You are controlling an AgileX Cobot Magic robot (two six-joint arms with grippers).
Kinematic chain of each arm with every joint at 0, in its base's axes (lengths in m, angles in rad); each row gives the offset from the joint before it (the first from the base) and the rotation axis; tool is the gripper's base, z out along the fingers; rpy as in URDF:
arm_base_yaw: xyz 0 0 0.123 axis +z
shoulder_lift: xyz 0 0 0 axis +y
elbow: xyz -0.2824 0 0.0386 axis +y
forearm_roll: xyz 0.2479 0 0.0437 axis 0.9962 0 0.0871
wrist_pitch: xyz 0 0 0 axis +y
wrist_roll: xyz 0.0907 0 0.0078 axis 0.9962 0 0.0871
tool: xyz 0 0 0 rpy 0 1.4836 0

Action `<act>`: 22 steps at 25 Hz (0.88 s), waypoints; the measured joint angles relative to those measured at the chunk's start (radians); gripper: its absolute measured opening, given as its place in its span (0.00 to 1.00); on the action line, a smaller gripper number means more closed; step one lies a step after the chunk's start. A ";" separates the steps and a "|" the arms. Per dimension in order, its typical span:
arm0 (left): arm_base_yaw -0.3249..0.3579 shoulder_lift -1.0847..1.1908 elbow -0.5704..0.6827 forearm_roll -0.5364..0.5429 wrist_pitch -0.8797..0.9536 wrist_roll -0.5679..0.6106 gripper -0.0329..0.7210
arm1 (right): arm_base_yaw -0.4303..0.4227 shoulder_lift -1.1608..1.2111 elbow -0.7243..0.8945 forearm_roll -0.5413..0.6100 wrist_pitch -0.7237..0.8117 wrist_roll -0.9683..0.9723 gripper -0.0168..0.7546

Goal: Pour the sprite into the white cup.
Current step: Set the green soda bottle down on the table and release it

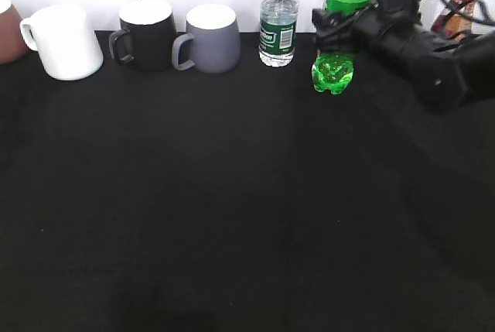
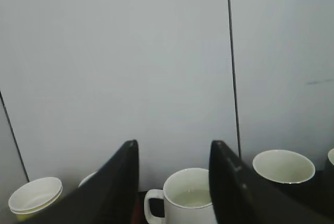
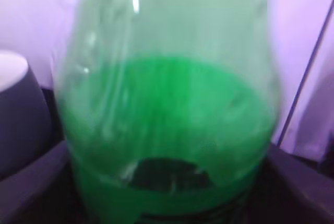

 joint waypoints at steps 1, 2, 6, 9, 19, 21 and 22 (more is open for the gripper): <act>0.000 0.000 0.000 0.000 0.000 0.000 0.50 | 0.000 -0.005 0.000 -0.001 0.003 0.011 0.78; 0.000 0.000 0.000 0.000 0.000 0.001 0.50 | 0.000 -0.009 0.000 -0.001 0.014 0.028 0.78; 0.000 0.000 0.000 0.000 -0.001 0.001 0.50 | 0.000 -0.049 0.038 -0.003 0.027 0.060 0.78; 0.000 0.000 0.000 0.000 -0.001 0.001 0.50 | 0.000 -0.068 0.062 -0.096 0.037 0.135 0.78; 0.000 0.000 0.000 0.000 -0.001 0.001 0.50 | -0.001 -0.075 0.070 -0.006 0.041 -0.013 0.78; 0.000 0.000 0.000 0.000 0.005 0.001 0.50 | -0.001 -0.085 0.070 -0.006 0.062 -0.013 0.78; 0.000 0.000 0.000 0.000 0.009 0.001 0.50 | -0.001 -0.089 0.070 -0.006 0.072 -0.021 0.78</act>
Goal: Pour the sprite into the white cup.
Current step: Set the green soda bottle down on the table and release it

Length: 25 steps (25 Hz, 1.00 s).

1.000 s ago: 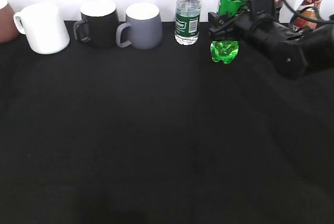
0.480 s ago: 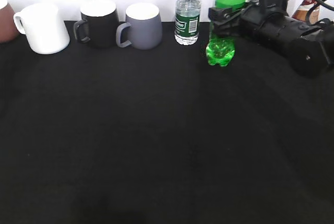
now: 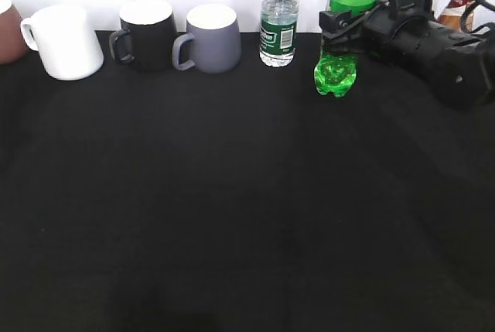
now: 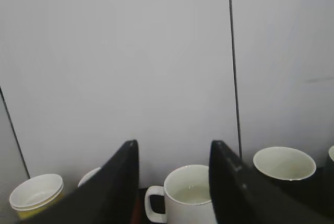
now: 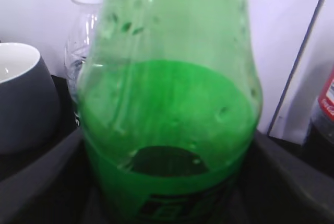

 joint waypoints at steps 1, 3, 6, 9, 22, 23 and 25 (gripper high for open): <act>0.000 0.000 0.000 0.000 -0.001 0.000 0.50 | 0.000 -0.002 0.000 0.003 0.007 -0.003 0.78; 0.000 0.000 0.000 0.000 -0.001 0.000 0.50 | 0.000 -0.005 0.000 0.007 0.028 -0.005 0.78; 0.000 0.000 0.000 0.000 -0.002 0.000 0.50 | 0.000 -0.006 0.000 0.002 0.044 -0.019 0.78; 0.000 0.000 0.000 -0.013 -0.002 0.000 0.50 | 0.000 -0.006 0.000 0.086 0.036 -0.029 0.78; 0.000 0.000 0.000 -0.013 -0.002 0.000 0.50 | 0.000 -0.076 0.000 0.089 0.107 -0.049 0.79; 0.000 0.000 0.000 -0.013 -0.002 0.000 0.50 | 0.000 -0.088 0.000 0.089 0.103 -0.050 0.79; 0.000 0.000 0.000 -0.013 -0.002 0.000 0.50 | 0.001 -0.093 0.015 0.093 0.099 -0.051 0.78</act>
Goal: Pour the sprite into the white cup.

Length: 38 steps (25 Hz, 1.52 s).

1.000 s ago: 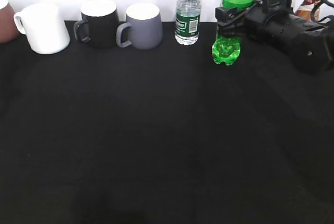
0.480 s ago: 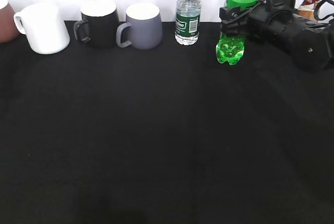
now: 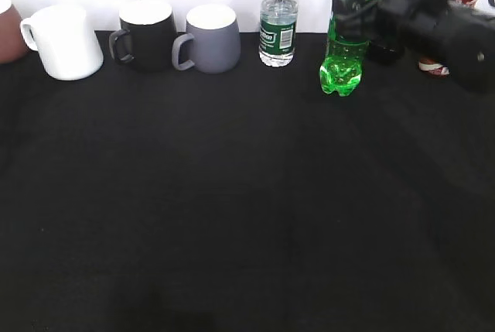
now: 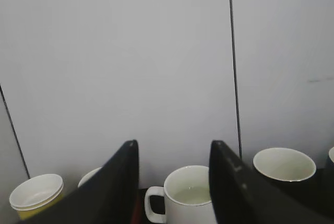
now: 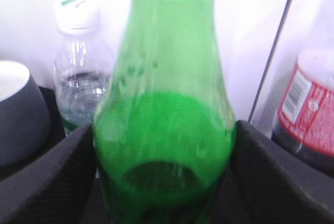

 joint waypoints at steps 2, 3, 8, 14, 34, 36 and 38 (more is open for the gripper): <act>0.000 0.000 0.000 0.000 0.000 0.000 0.50 | 0.000 -0.028 0.046 0.003 -0.001 0.000 0.78; 0.000 0.000 0.000 0.000 0.000 0.000 0.50 | 0.000 -0.084 0.097 0.012 -0.025 -0.001 0.78; 0.000 -0.035 0.000 -0.024 0.066 0.001 0.48 | 0.000 -0.373 0.158 0.004 0.159 -0.019 0.78; 0.023 -0.531 -0.197 -0.007 0.943 0.002 0.37 | 0.000 -0.870 0.160 -0.027 0.825 -0.022 0.78; 0.029 -1.146 -0.070 0.035 1.737 -0.092 0.31 | 0.000 -1.751 0.468 0.159 1.675 -0.224 0.77; 0.029 -1.146 -0.061 0.034 1.732 -0.099 0.31 | 0.000 -1.751 0.475 0.160 1.672 -0.224 0.77; 0.029 -1.146 -0.061 0.034 1.732 -0.099 0.30 | 0.000 -1.751 0.475 0.159 1.670 -0.224 0.77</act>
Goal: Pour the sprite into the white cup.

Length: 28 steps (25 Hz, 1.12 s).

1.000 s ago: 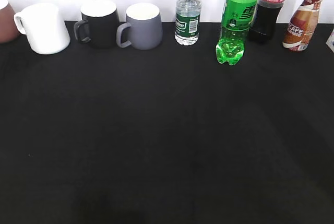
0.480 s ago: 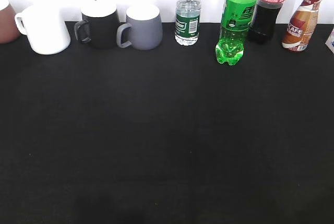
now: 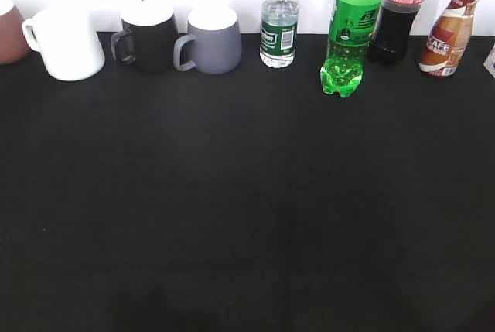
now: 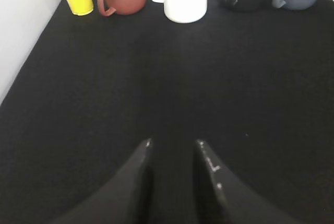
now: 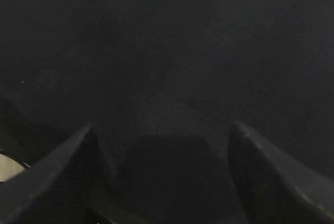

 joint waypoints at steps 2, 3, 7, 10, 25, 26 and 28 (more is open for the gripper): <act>0.000 0.000 0.000 0.000 -0.002 0.000 0.30 | 0.000 0.000 0.000 0.000 -0.001 0.000 0.77; 0.000 0.000 0.000 0.001 -0.004 0.000 0.31 | 0.000 0.000 0.000 0.000 -0.001 0.000 0.77; 0.000 0.000 0.000 0.001 -0.006 0.000 0.76 | 0.000 -0.001 0.000 0.000 -0.001 0.000 0.77; 0.000 0.000 0.000 0.002 -0.006 0.000 0.84 | 0.000 -0.001 0.000 0.000 -0.001 0.000 0.77; 0.000 0.000 0.000 0.002 -0.007 0.000 0.55 | -0.433 -0.026 0.000 0.000 -0.002 0.000 0.77; 0.000 0.000 0.000 0.002 -0.007 0.000 0.55 | -0.447 -0.037 0.000 -0.001 -0.002 0.000 0.77; 0.008 0.000 0.000 0.002 -0.007 0.000 0.53 | -0.470 -0.038 0.000 -0.002 -0.002 0.000 0.77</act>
